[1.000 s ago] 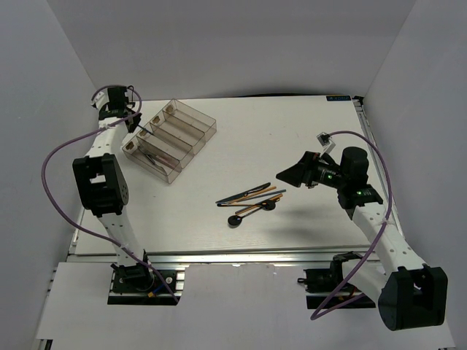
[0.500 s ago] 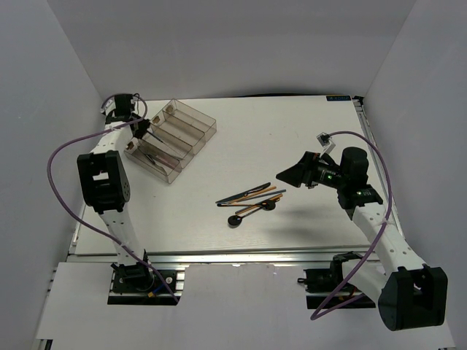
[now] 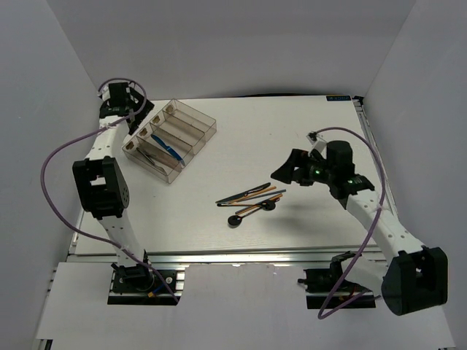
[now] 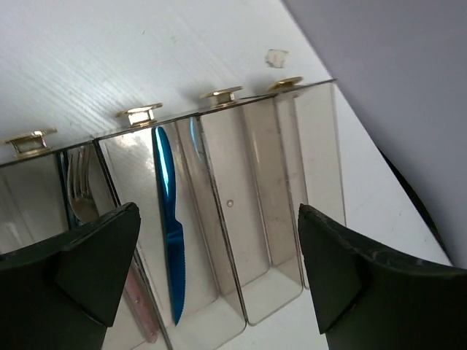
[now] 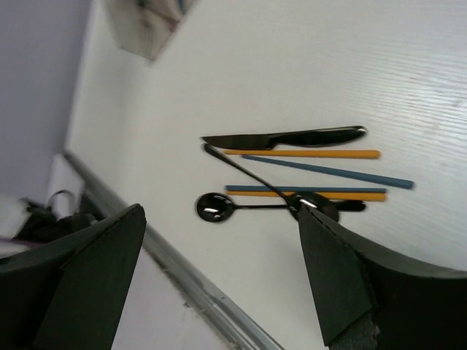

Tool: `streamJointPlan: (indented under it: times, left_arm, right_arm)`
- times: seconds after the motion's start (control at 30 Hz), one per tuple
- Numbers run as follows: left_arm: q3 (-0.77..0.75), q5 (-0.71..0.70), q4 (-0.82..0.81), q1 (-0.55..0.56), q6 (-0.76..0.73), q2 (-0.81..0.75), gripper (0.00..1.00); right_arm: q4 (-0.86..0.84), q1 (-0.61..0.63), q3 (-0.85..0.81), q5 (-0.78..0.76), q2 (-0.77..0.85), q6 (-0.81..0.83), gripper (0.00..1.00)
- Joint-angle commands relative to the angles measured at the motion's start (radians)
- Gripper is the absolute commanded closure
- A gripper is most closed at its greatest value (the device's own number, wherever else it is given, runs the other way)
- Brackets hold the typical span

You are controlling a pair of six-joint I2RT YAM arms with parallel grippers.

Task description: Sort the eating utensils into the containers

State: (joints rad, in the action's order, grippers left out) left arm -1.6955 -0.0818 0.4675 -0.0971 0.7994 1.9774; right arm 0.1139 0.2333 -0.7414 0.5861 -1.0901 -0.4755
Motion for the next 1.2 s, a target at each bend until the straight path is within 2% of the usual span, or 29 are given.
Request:
streamJointPlan:
  times: [0.0,0.03,0.07,0.13,0.17,0.2,0.27,0.37,0.5,0.53,0.67,0.73,0.77,0.8,0.83,0.87,0.9,0.97,1.03,1.1,1.17]
  left_arm:
    - [-0.084,-0.007,0.081,0.014,-0.165,-0.184,0.02]
    - [-0.081,-0.013,0.127,0.016,-0.192,-0.207,0.02]
    - [-0.054,-0.012,0.143,0.019,-0.221,-0.233,0.02]
    - [0.011,0.007,0.151,0.019,-0.276,-0.343,0.02]
    - [0.11,0.039,0.139,0.019,-0.304,-0.388,0.02]
    - [0.167,0.053,0.12,0.019,-0.311,-0.437,0.02]
    - [0.326,0.065,0.085,0.022,-0.322,-0.581,0.02]
    - [0.469,0.08,0.045,0.02,-0.342,-0.733,0.02]
    - [0.644,0.29,-0.022,0.019,-0.301,-0.813,0.02]
    - [0.657,0.366,-0.062,0.017,-0.281,-0.816,0.02]
    - [0.66,0.517,-0.156,0.01,-0.215,-0.79,0.02]
    - [0.663,0.557,-0.289,0.036,-0.169,-0.781,0.02]
    - [0.639,0.469,-0.293,0.139,-0.184,-0.773,0.02]
    - [0.585,0.348,-0.244,0.216,-0.306,-0.755,0.02]
    - [0.517,0.223,-0.107,0.306,-0.372,-0.668,0.02]
    - [0.378,0.098,-0.051,0.447,-0.429,-0.608,0.02]
    - [0.319,0.056,-0.003,0.497,-0.518,-0.545,0.02]
    - [0.182,0.065,0.087,0.606,-0.61,-0.37,0.03]
    - [0.084,0.033,0.219,0.667,-0.739,-0.21,0.03]
    - [-0.01,-0.065,0.267,0.758,-0.852,-0.142,0.03]
    - [-0.118,-0.075,0.313,0.836,-0.902,-0.043,0.03]
  right_arm:
    - [0.179,0.124,-0.137,-0.402,-0.046,0.098,0.11]
    - [0.247,0.191,-0.182,-0.492,-0.059,0.103,0.11]
    - [0.279,0.224,-0.202,-0.685,-0.08,0.104,0.11]
    - [0.325,0.324,-0.239,-0.842,-0.108,0.104,0.11]
    - [0.36,0.348,-0.275,-0.933,-0.137,0.103,0.11]
    - [0.369,0.369,-0.291,-0.957,-0.154,0.098,0.11]
    - [0.379,0.39,-0.329,-0.951,-0.198,0.08,0.11]
    - [0.395,0.423,-0.361,-0.976,-0.232,0.02,0.11]
    - [0.353,0.437,-0.331,-1.025,-0.211,-0.072,0.11]
    - [0.336,0.431,-0.31,-1.02,-0.199,-0.081,0.11]
    - [0.3,0.396,-0.216,-0.941,-0.078,-0.08,0.11]
    - [0.335,0.367,-0.188,-0.907,-0.042,-0.071,0.11]
    - [0.346,0.356,-0.181,-0.872,-0.007,-0.06,0.11]
    - [0.36,0.348,-0.174,-0.858,0.011,-0.037,0.11]
    - [0.372,0.339,-0.17,-0.844,0.027,-0.026,0.11]
    - [0.413,0.336,-0.174,-0.821,0.057,-0.02,0.11]
    - [0.432,0.333,-0.179,-0.807,0.071,-0.012,0.11]
    - [0.478,0.33,-0.196,-0.775,0.116,0.015,0.11]
    - [0.506,0.33,-0.207,-0.759,0.157,0.037,0.11]
    - [0.546,0.33,-0.211,-0.801,0.176,0.043,0.11]
    - [0.591,0.328,-0.222,-0.831,0.19,0.049,0.11]
